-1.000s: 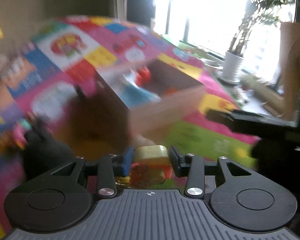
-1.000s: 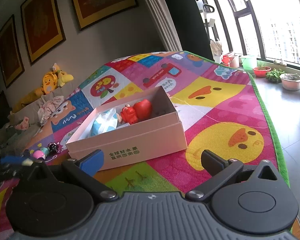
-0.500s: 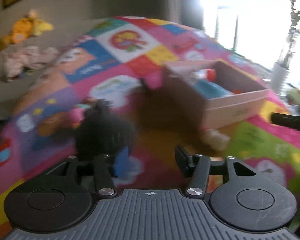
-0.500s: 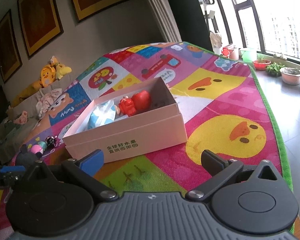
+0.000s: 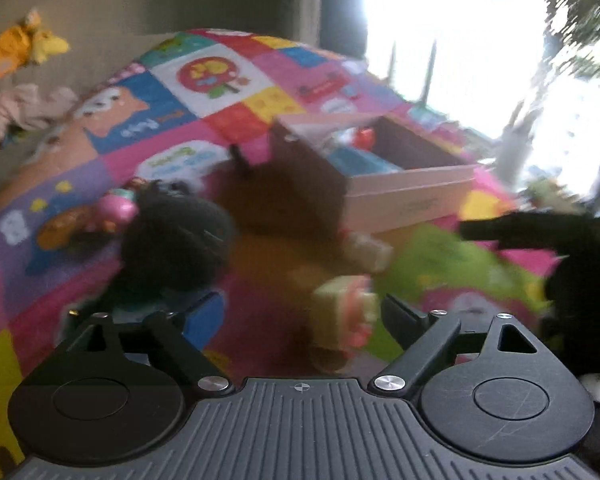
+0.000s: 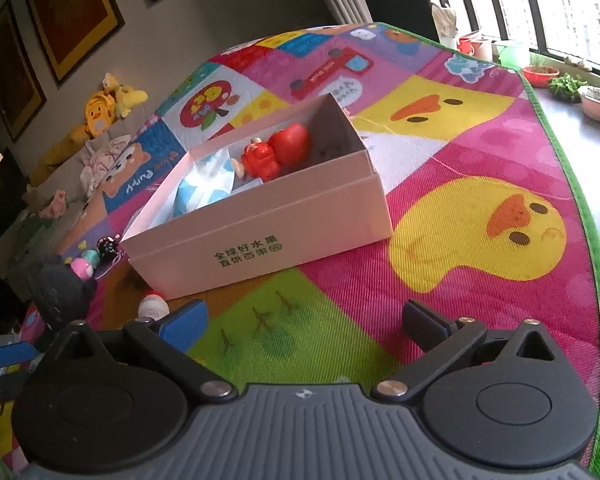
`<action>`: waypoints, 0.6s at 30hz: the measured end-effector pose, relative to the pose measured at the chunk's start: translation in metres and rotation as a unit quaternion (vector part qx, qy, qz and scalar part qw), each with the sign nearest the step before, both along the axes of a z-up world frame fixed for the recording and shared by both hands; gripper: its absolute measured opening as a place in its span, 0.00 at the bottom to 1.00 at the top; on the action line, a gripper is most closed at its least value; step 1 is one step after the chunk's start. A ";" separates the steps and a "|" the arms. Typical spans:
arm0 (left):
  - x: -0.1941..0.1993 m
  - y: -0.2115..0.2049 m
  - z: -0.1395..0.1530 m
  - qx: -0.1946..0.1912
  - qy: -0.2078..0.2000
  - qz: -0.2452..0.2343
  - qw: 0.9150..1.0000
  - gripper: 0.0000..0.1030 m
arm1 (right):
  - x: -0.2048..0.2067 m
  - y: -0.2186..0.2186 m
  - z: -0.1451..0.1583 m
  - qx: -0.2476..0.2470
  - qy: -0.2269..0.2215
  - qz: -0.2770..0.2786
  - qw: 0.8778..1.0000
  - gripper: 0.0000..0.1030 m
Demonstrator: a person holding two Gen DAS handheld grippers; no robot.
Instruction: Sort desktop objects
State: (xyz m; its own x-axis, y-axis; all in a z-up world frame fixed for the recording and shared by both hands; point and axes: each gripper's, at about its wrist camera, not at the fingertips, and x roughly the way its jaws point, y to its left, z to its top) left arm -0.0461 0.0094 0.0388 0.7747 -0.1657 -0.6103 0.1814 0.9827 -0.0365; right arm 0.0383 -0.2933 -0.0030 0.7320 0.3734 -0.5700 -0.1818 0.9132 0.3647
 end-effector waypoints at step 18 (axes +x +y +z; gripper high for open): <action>-0.006 0.034 -0.002 -0.012 -0.014 0.035 0.999 0.94 | -0.014 0.062 0.027 -0.085 -0.051 0.136 0.986 0.99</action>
State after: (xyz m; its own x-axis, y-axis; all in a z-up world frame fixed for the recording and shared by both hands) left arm -0.0521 0.0436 0.0372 0.8010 -0.1258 -0.5853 0.1142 0.9918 -0.0569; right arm 0.0239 -0.2309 0.0244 0.6745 0.4689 -0.5702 -0.4558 0.8721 0.1781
